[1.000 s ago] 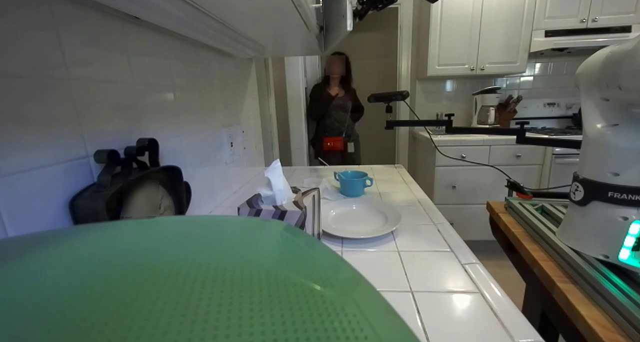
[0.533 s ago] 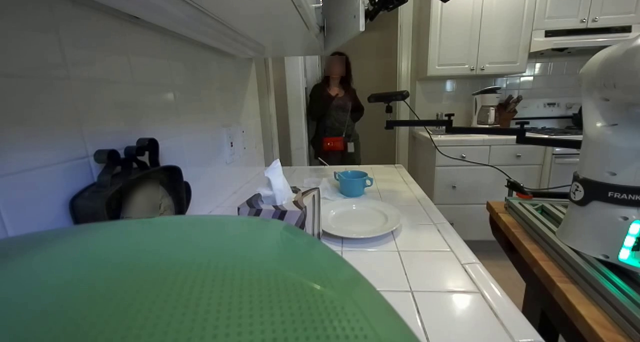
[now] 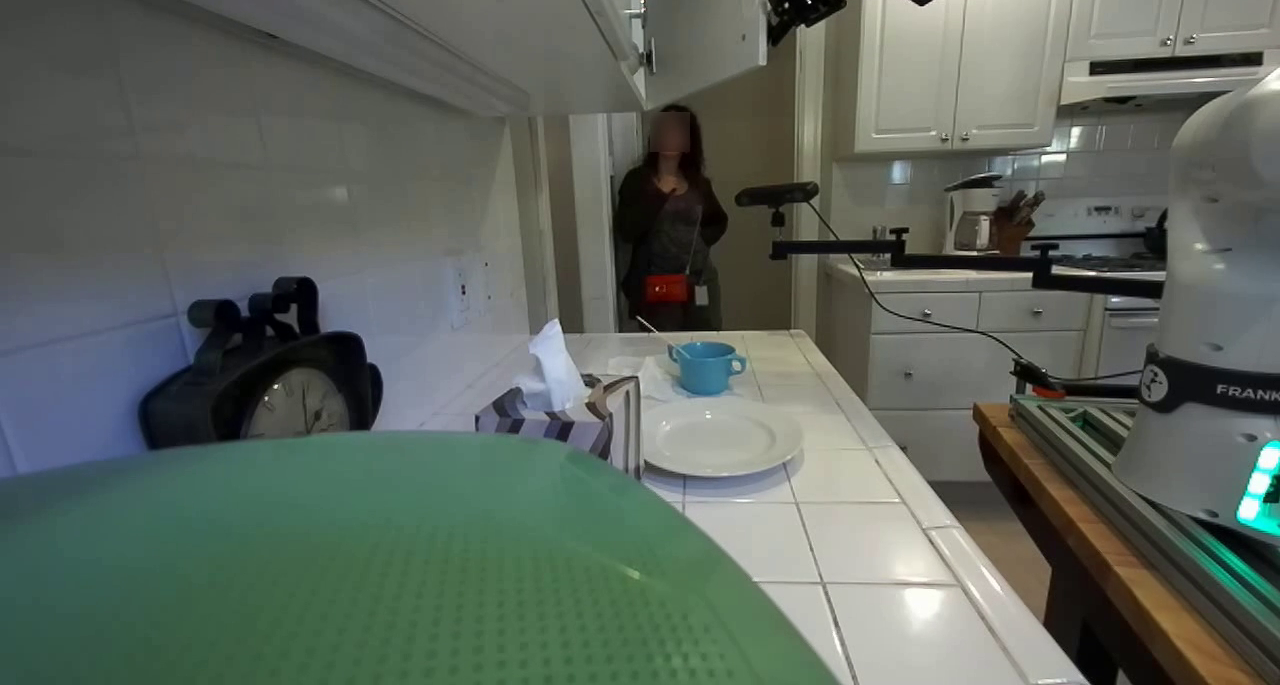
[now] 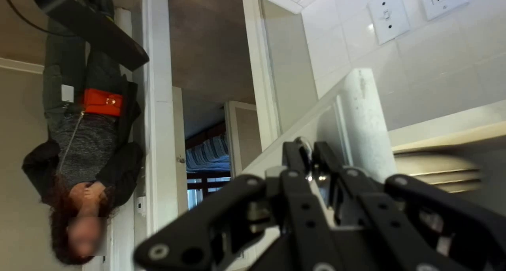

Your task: Open the cabinet's right door

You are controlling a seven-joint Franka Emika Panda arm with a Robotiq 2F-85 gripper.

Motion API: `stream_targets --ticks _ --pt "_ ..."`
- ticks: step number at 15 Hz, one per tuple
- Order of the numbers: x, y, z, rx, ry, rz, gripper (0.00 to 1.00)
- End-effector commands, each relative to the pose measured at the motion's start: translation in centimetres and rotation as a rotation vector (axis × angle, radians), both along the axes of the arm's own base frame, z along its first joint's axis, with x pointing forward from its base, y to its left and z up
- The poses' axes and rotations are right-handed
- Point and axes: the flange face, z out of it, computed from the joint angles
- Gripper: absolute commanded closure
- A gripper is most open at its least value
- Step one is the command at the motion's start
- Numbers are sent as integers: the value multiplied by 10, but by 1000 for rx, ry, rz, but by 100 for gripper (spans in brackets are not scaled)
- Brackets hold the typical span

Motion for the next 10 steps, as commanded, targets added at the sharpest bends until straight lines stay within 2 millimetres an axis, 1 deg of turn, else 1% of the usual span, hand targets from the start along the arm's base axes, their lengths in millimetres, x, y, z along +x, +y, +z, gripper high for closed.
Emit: stream_targets --ticks 1,4,7,10 --pt "-12 -25 -8 -11 36 11 96" --pt "-20 -37 -9 -11 55 23 96" --pt "-24 -49 -9 -19 76 59 96" --pt "-28 -64 -10 -24 95 93 96"
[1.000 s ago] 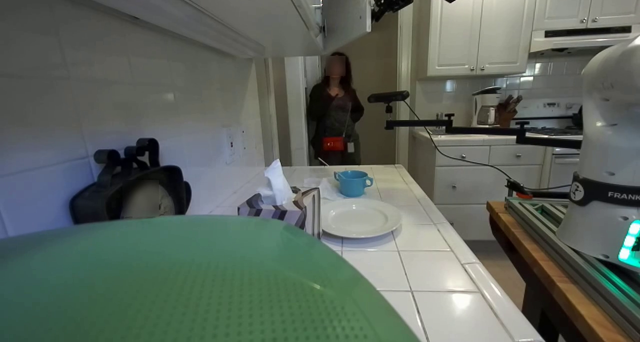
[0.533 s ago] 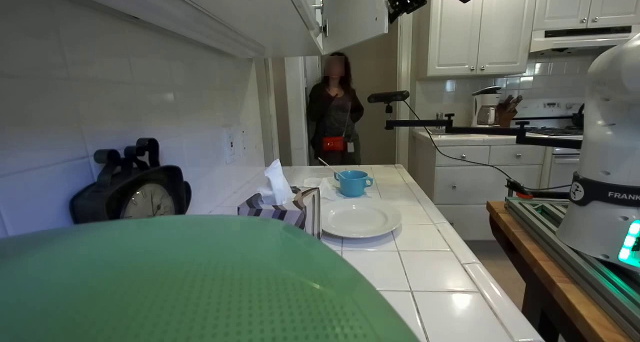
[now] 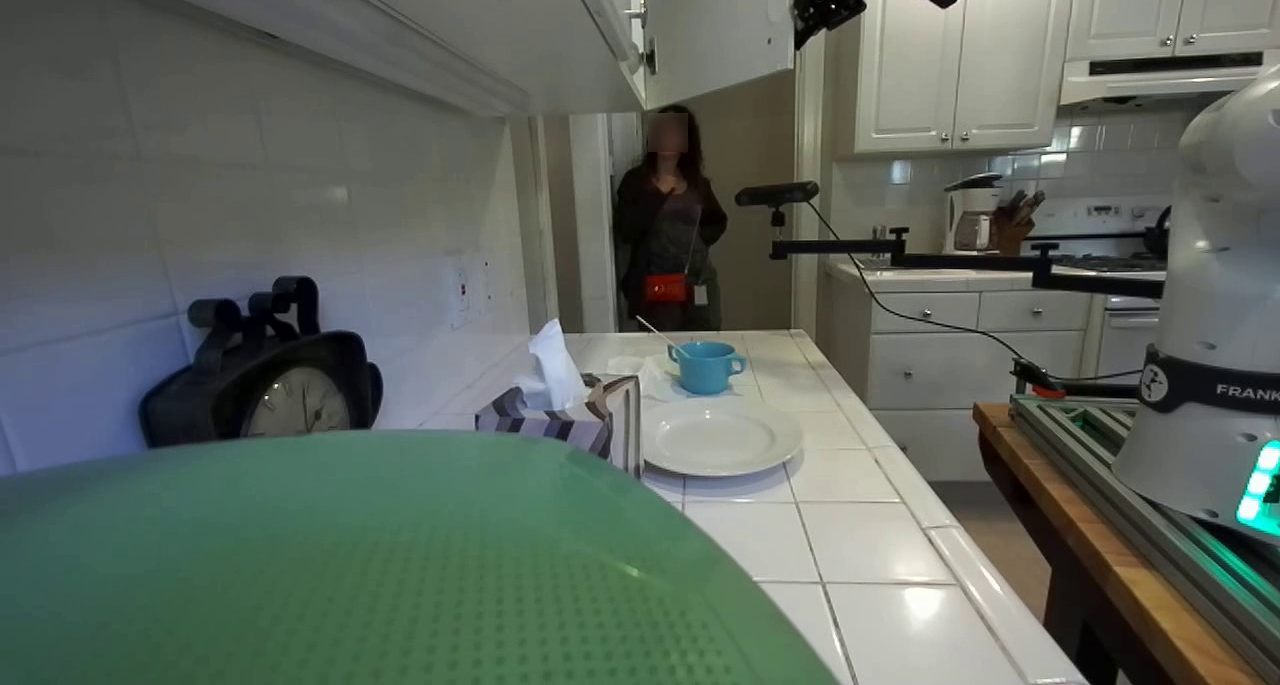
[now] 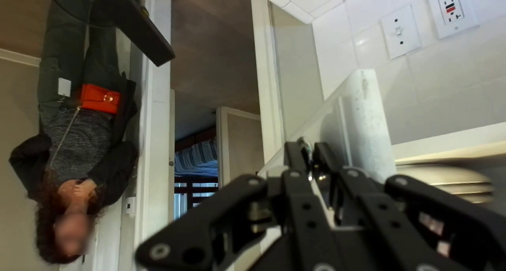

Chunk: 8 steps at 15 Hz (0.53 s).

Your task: Open the cabinet's right door

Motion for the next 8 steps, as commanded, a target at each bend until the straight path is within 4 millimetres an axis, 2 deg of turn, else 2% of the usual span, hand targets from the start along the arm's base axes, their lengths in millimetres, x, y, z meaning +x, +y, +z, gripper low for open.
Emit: stream_targets --ticks 1,8 --pt "2 -32 -11 -6 52 34 96" --pt "-14 -62 -12 -30 86 84 96"
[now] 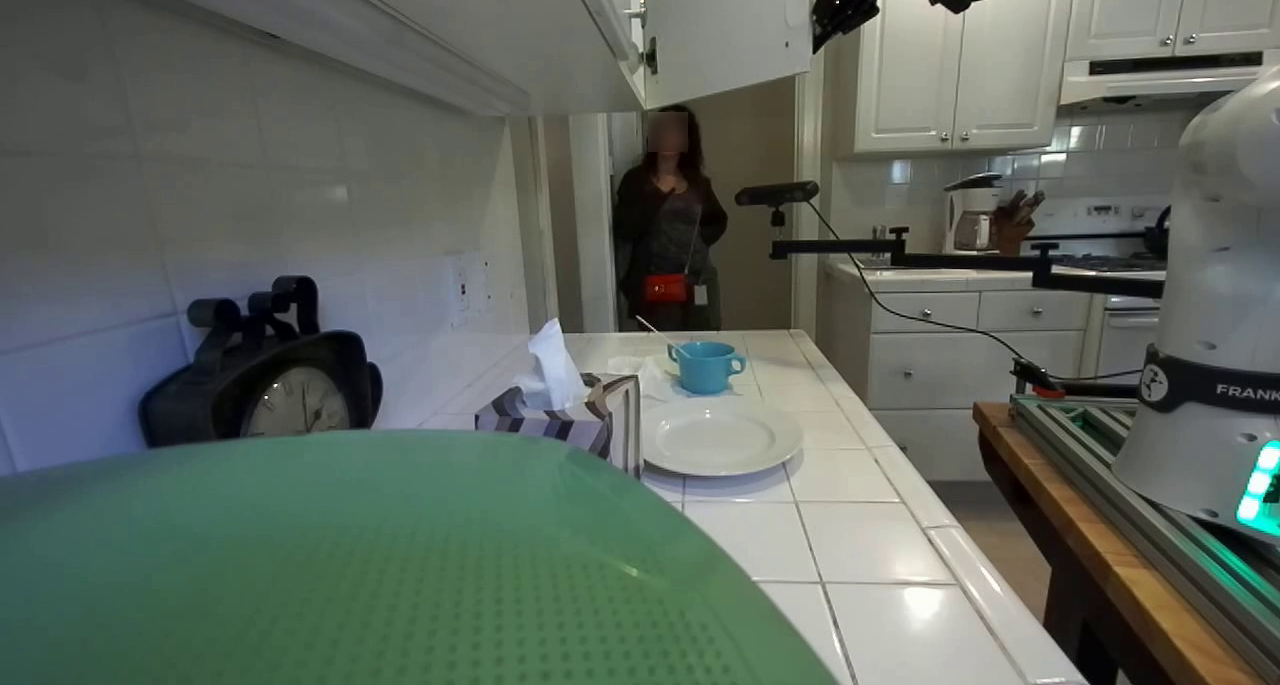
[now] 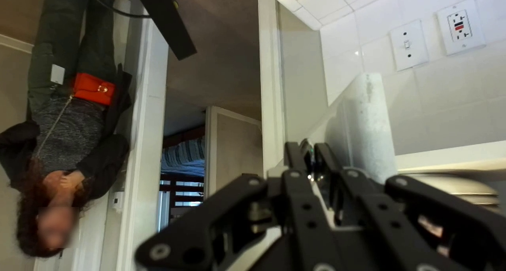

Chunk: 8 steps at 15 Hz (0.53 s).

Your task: Open the cabinet's right door

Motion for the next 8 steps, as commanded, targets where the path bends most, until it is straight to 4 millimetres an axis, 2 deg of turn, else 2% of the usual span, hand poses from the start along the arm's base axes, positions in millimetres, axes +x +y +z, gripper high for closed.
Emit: stream_targets --ticks 1,8 --pt "11 -32 -10 2 59 27 96" --pt "-8 -71 -7 -6 90 54 96"
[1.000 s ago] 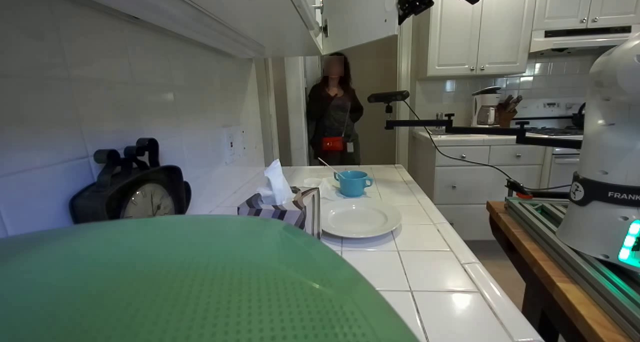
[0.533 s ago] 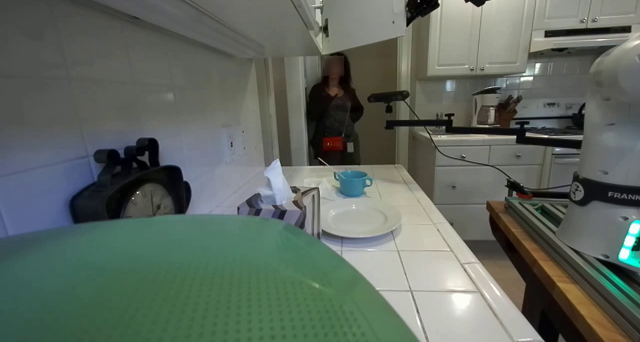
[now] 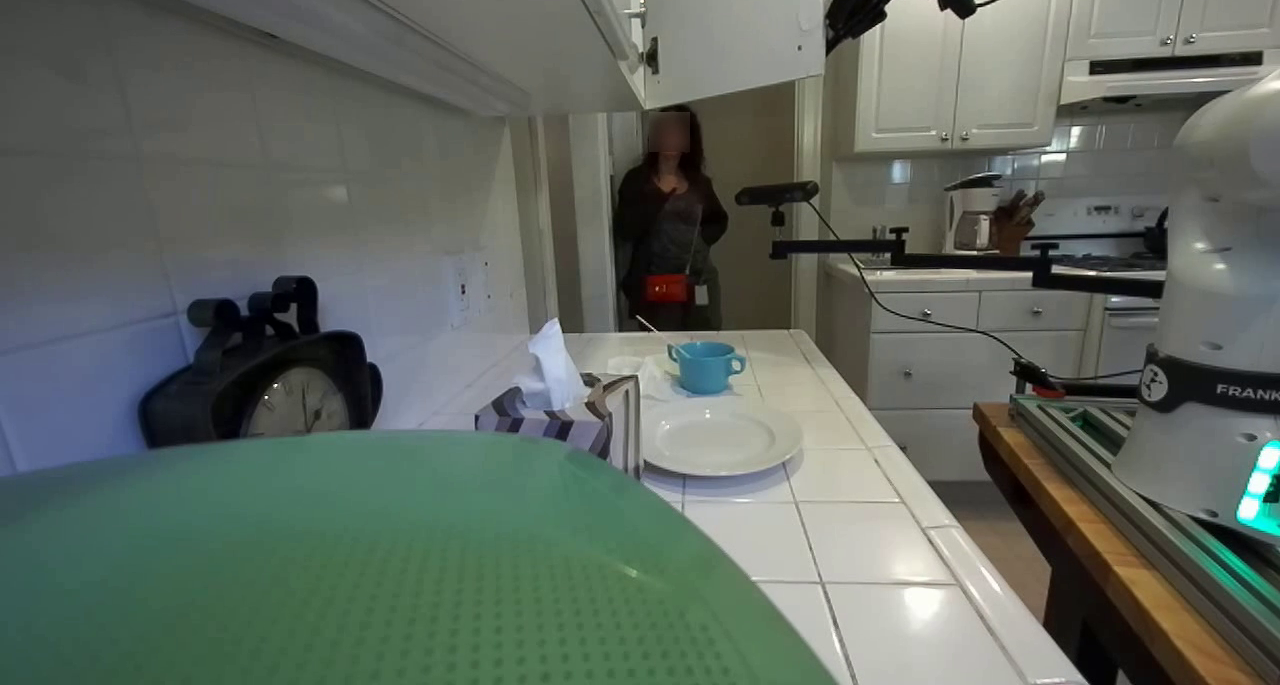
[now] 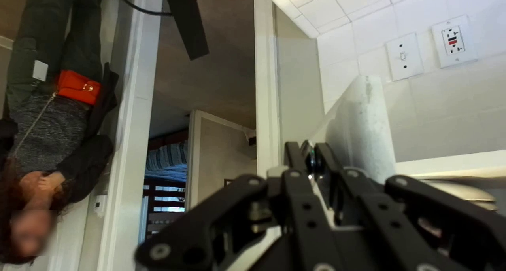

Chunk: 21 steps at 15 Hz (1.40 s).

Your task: Open the cabinet's right door

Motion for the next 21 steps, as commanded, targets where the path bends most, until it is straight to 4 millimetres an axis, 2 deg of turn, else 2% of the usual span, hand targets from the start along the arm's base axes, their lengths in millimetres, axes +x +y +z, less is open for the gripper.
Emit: stream_targets --ticks 1,4,5,6,8,9,13,16,17,21 --pt "11 -36 -10 -10 69 -10 96" --pt "4 -52 -9 -15 80 2 96" --pt "2 -57 -8 -18 83 6 89" --pt "-1 -62 -8 -20 91 12 61" --pt "-6 -69 -5 -27 101 22 61" --pt "-9 -74 -3 -33 104 24 56" --pt "-18 -85 5 -38 139 30 25" --pt "-22 -85 11 -35 182 50 3" --pt "-23 -85 12 -33 198 59 0" --pt "-22 -83 20 1 276 118 0"
